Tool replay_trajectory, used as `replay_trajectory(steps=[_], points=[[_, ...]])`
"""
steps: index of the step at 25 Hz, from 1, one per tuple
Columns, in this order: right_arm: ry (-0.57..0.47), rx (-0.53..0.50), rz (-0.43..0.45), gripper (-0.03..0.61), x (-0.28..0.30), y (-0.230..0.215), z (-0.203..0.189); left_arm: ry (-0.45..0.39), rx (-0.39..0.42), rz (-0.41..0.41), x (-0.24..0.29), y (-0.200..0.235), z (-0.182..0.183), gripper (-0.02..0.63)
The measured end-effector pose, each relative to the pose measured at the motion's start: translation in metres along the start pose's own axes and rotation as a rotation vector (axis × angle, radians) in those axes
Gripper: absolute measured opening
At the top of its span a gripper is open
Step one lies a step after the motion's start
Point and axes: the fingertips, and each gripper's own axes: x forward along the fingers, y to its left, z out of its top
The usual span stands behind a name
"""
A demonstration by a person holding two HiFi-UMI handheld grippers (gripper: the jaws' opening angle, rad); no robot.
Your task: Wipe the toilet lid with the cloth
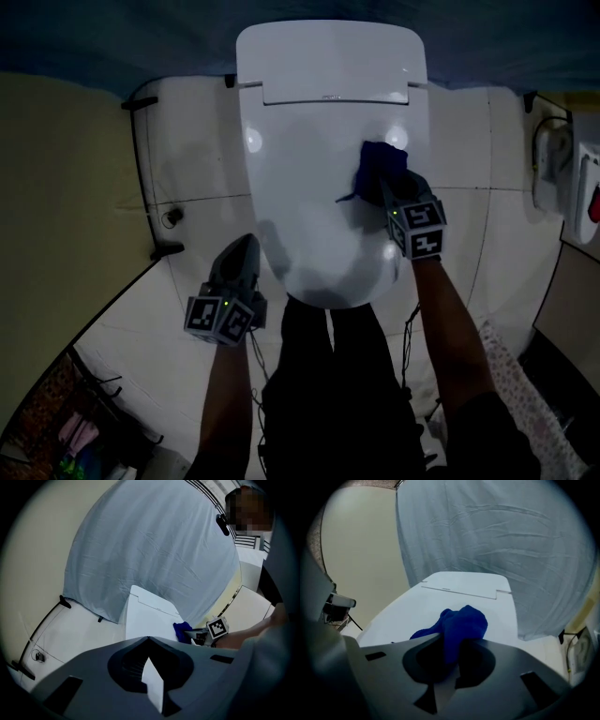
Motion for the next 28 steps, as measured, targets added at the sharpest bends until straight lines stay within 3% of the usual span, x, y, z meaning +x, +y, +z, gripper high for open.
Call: replay_trajectory(steps=[9,17,21,25,28], points=[[0.015,0.035,-0.127,0.058,-0.037,-0.069,-0.032,-0.053,-0.02,0.059,-0.004,0.005,0.003,-0.008],[0.013,0.039,-0.203,0.055,-0.045,-0.069,-0.029,-0.064,-0.037,0.089,-0.023,0.022,-0.005,-0.008],[-0.074,0.011,-0.159,0.055,-0.05,-0.015,0.008,-0.061,-0.051,0.085,-0.031,0.026,-0.008,-0.008],[-0.15,-0.039,0.017,0.055,-0.049,0.088,0.049,-0.056,-0.06,0.087,-0.046,0.029,-0.005,-0.008],[-0.198,0.004,0.159,0.055,-0.043,0.173,0.076,-0.045,-0.063,0.09,-0.059,0.039,-0.004,-0.008]])
